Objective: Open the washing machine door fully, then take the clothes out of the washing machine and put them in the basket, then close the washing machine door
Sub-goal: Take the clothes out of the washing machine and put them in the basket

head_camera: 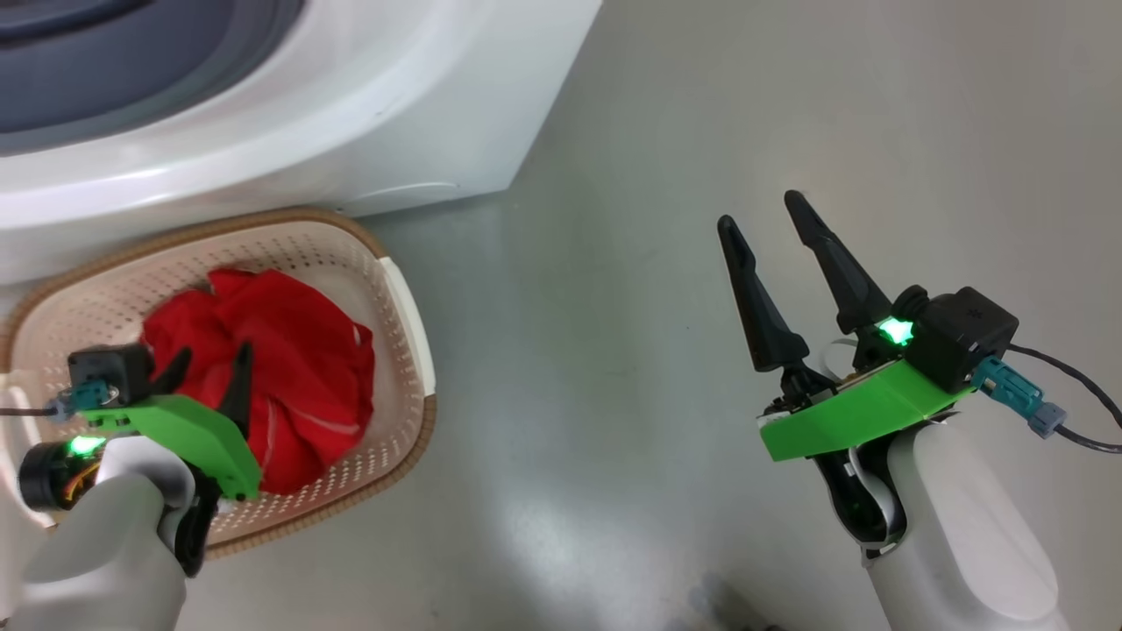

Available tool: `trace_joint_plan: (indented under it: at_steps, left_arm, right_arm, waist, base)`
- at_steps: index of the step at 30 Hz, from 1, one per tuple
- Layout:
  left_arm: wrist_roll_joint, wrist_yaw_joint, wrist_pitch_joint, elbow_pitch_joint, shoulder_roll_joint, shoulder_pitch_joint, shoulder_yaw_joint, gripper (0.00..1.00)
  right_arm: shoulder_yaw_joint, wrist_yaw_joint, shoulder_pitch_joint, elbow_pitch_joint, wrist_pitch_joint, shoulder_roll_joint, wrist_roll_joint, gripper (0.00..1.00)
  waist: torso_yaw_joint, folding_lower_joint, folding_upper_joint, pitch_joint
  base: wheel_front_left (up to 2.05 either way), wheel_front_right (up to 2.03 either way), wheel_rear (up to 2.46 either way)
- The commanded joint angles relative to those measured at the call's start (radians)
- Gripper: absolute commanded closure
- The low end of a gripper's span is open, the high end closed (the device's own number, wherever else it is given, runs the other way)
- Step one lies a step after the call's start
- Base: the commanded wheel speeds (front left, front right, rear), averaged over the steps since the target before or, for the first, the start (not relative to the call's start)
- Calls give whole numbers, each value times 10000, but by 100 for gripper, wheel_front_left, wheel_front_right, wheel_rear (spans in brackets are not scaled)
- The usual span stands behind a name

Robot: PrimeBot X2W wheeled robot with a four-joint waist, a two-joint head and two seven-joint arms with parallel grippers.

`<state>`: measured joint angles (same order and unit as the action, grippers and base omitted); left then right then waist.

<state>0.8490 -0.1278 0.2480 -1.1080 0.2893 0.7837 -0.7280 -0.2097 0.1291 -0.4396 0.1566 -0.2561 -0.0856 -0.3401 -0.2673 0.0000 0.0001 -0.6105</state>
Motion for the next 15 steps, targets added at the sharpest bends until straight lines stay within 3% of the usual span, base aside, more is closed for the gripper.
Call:
trace_joint_plan:
  at_steps: [1, 8, 15]
  left_arm:
    - [159, -29, 119, 143, 313, -199, 123, 0]
    - [115, -29, 134, 953, 474, -305, 433, 0]
    - [-806, -29, 136, 1936, 514, -761, 1860, 0]
  right_arm:
    - [-123, 16, 292, -176, -57, -49, 98, 0]
    - [-74, 16, 432, -107, -57, -256, 84, 0]
    - [39, 16, 625, -20, -57, -548, 50, 0]
  waist:
    - [233, 0, -1, 246]
    - [600, 0, -1, 640]
    - [995, 0, -1, 1155]
  base:
    - [0, 0, 0]
    - [0, 0, 0]
    - [0, 0, 0]
